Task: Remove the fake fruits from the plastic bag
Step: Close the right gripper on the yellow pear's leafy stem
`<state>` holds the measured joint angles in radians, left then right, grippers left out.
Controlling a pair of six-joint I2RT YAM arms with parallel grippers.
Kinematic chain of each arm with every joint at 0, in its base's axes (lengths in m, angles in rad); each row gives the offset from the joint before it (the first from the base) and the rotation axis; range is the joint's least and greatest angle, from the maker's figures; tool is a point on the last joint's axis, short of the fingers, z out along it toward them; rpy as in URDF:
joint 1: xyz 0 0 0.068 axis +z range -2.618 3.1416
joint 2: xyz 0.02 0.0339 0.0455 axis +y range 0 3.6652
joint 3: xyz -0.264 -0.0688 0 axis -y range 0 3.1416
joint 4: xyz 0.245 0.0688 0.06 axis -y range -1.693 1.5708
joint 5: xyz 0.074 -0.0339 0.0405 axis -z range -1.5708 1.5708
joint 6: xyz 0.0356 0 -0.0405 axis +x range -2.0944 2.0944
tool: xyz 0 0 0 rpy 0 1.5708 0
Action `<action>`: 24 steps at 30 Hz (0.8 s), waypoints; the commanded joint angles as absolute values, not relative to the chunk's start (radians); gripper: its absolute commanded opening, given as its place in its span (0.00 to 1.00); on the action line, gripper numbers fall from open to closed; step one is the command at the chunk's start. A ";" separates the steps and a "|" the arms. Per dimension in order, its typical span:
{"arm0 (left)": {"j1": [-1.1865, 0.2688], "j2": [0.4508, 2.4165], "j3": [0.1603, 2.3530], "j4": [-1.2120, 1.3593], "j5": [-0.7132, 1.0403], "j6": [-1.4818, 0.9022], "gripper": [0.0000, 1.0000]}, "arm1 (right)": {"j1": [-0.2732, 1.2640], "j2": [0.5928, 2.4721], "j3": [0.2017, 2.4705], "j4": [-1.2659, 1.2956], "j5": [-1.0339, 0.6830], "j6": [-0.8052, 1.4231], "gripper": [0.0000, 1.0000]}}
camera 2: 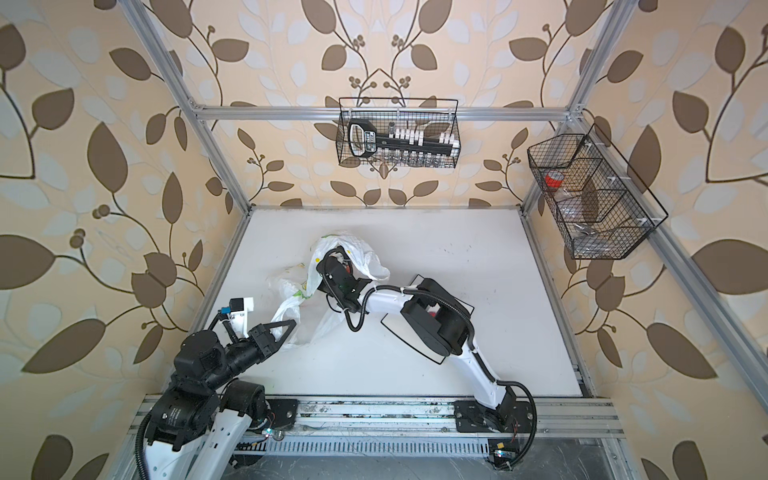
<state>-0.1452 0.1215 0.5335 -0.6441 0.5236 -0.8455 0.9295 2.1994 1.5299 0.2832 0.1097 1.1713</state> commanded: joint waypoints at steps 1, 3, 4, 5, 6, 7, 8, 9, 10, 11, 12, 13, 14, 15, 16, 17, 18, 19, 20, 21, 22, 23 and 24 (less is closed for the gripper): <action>-0.153 0.105 0.532 -0.594 0.500 -0.848 0.00 | 0.933 2.125 1.448 0.307 0.053 1.104 0.04; -0.154 0.104 0.531 -0.593 0.496 -0.848 0.00 | 0.934 2.083 1.400 0.316 0.036 1.081 0.04; -0.153 0.105 0.528 -0.589 0.492 -0.848 0.00 | 0.934 2.061 1.378 0.315 0.030 1.069 0.04; -0.153 0.106 0.526 -0.585 0.491 -0.848 0.00 | 0.934 2.039 1.353 0.315 0.025 1.057 0.03; -0.153 0.106 0.523 -0.580 0.491 -0.848 0.00 | 0.933 2.020 1.334 0.313 0.022 1.047 0.03; -0.153 0.106 0.522 -0.575 0.489 -0.881 0.00 | 0.936 1.997 1.313 0.313 0.020 1.037 0.04; -0.153 0.106 0.518 -0.569 0.489 -0.884 0.00 | 0.936 1.974 1.295 0.312 0.017 1.026 0.03; -0.153 0.106 0.517 -0.565 0.489 -0.886 0.00 | 0.934 1.959 1.283 0.312 0.013 1.017 0.03; -0.153 0.107 0.515 -0.562 0.488 -0.887 0.00 | 0.936 1.944 1.271 0.309 0.001 1.011 0.03; -0.153 0.107 0.512 -0.557 0.487 -0.888 0.00 | 0.937 1.930 1.263 0.303 -0.013 1.003 0.03; -0.153 0.110 0.514 -0.555 0.488 -0.888 0.00 | 0.937 1.922 1.256 0.295 -0.025 1.000 0.03; -0.153 0.110 0.514 -0.553 0.488 -0.888 0.00 | 0.937 1.911 1.248 0.291 -0.041 0.997 0.03; -0.153 0.111 0.515 -0.552 0.486 -0.888 0.00 | 0.937 1.901 1.241 0.284 -0.058 0.989 0.03; -0.153 0.112 0.513 -0.550 0.486 -0.888 0.00 | 0.939 1.892 1.236 0.272 -0.070 0.980 0.03; -0.153 0.111 0.513 -0.548 0.486 -0.888 0.00 | 0.940 1.878 1.230 0.261 -0.082 0.970 0.03; -0.153 0.111 0.513 -0.548 0.486 -0.890 0.00 | 0.939 1.862 1.222 0.248 -0.094 0.955 0.03; -0.153 0.112 0.512 -0.548 0.486 -0.889 0.00 | 0.941 1.846 1.215 0.232 -0.104 0.937 0.03; -0.153 0.109 0.514 -0.549 0.485 -0.888 0.00 | 0.943 1.826 1.207 0.210 -0.107 0.924 0.03; -0.153 0.109 0.515 -0.549 0.485 -0.888 0.00 | 0.946 1.804 1.197 0.185 -0.110 0.881 0.04; -0.153 0.109 0.516 -0.549 0.485 -0.887 0.00 | 0.947 1.782 1.188 0.157 -0.110 0.858 0.04; -0.153 0.109 0.518 -0.549 0.483 -0.885 0.00 | 0.948 1.758 1.177 0.130 -0.111 0.834 0.04; -0.153 0.109 0.518 -0.549 0.483 -0.885 0.00 | 0.949 1.736 1.163 0.106 -0.119 0.813 0.04; -0.153 0.109 0.517 -0.548 0.482 -0.887 0.00 | 0.949 1.714 1.152 0.081 -0.122 0.794 0.05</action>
